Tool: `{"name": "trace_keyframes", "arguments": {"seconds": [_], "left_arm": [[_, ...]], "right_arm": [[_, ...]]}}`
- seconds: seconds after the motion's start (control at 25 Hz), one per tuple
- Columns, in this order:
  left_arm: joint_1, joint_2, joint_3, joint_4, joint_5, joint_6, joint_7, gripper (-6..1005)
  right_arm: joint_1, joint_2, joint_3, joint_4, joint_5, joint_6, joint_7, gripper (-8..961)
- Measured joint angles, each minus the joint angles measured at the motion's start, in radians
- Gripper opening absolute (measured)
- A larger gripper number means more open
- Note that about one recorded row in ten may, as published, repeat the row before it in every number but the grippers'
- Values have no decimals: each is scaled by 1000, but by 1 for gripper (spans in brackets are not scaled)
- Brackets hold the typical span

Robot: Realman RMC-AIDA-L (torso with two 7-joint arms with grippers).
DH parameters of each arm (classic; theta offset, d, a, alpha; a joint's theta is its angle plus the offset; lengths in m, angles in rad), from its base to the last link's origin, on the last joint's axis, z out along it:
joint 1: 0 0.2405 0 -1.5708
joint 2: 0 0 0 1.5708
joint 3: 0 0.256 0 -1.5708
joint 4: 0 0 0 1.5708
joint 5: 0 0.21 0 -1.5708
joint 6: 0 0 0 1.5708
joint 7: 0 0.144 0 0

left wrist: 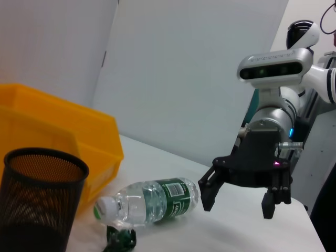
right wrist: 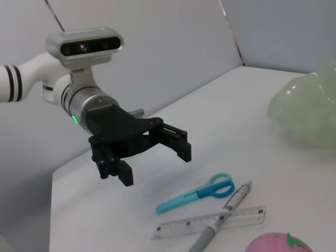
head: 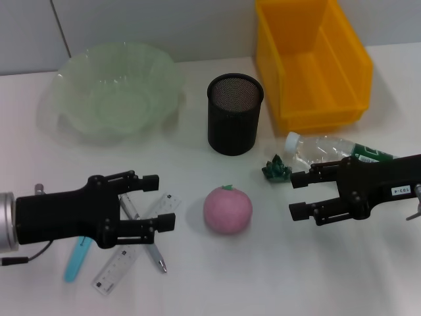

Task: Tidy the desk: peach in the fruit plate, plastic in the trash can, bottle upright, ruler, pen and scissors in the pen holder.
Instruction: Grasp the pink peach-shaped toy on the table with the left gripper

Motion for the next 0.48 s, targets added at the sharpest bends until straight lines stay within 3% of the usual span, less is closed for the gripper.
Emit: {"name": "trace_keyframes", "arguments": {"seconds": [0.48], "left_arm": [[-8,-2,26,-83,9,-41,55,864]], "right_arm": [[0,9,-1,1,-10,12,-57,783]]}}
